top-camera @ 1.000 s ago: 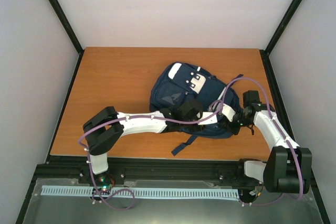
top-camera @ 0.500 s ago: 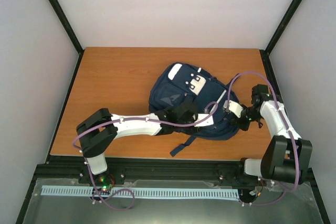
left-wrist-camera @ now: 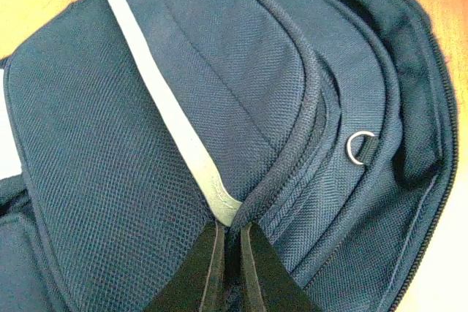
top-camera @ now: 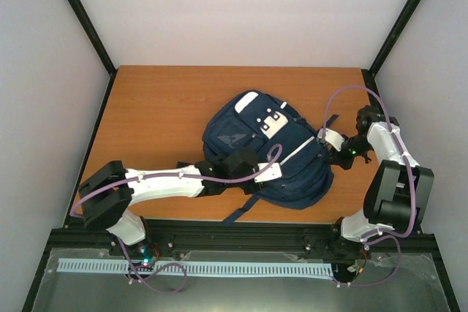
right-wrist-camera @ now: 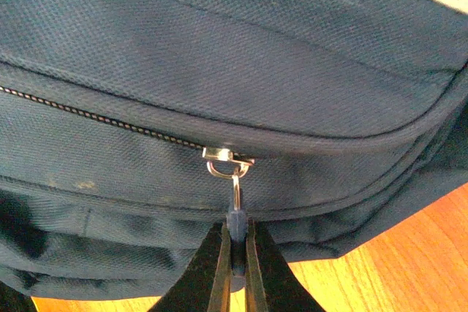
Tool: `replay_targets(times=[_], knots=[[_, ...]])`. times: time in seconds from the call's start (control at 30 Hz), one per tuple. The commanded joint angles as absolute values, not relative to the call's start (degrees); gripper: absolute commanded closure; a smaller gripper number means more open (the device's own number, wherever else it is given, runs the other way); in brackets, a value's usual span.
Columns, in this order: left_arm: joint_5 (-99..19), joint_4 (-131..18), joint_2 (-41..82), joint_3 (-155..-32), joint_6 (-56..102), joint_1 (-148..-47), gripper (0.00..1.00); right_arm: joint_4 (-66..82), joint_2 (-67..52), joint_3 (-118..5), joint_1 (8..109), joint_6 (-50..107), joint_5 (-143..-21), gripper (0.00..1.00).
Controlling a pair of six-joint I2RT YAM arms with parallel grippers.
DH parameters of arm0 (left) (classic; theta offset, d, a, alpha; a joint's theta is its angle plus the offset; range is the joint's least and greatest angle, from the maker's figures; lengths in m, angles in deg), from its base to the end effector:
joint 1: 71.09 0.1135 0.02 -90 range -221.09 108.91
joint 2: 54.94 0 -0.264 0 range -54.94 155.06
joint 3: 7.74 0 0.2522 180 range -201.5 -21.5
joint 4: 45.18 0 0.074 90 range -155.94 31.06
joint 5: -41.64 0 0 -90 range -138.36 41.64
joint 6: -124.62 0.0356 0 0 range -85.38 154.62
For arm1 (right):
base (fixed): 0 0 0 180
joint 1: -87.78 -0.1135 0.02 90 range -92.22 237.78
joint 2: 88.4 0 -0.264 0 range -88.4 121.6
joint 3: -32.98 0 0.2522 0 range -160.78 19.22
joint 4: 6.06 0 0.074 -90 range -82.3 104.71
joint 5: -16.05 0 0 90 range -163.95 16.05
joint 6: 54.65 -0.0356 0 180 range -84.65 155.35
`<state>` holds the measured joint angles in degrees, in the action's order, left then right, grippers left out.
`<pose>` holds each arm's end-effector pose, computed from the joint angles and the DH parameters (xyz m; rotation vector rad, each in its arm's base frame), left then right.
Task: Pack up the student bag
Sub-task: Zip the student bag at the center of the board.
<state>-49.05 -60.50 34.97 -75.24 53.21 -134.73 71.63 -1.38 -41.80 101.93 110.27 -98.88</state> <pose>0.1511 -0.3039 0.2143 1.4822 1.7083 -0.4125 0.2489 -0.0473 0.2174 -1.4178 2.4173 0.4404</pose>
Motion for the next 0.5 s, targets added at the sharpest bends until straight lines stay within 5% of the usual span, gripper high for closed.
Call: replay_targets(times=[0.0, 0.07, 0.2, 0.47], knots=[[-59.98, -74.97, 30.89, -71.82, 47.69, -134.90, 0.98, 70.86, -5.43, -40.99, 99.44, 108.65, -95.98, 0.97], [-61.45, -77.60, 29.04, -72.15, 46.52, -134.90, 0.90, 71.35, -7.89, -39.11, 95.73, 106.79, -96.77, 0.97], [-58.80, -81.71, 25.50, -74.58, 44.40, -134.89, 0.54, 71.41, -13.20, -35.67, 85.88, 100.57, -98.73, 0.97], [-53.96, -76.86, 24.00, -81.41, 40.99, -141.68, 0.44, 72.50, -16.78, -36.12, 76.65, 92.15, -102.41, 0.97]])
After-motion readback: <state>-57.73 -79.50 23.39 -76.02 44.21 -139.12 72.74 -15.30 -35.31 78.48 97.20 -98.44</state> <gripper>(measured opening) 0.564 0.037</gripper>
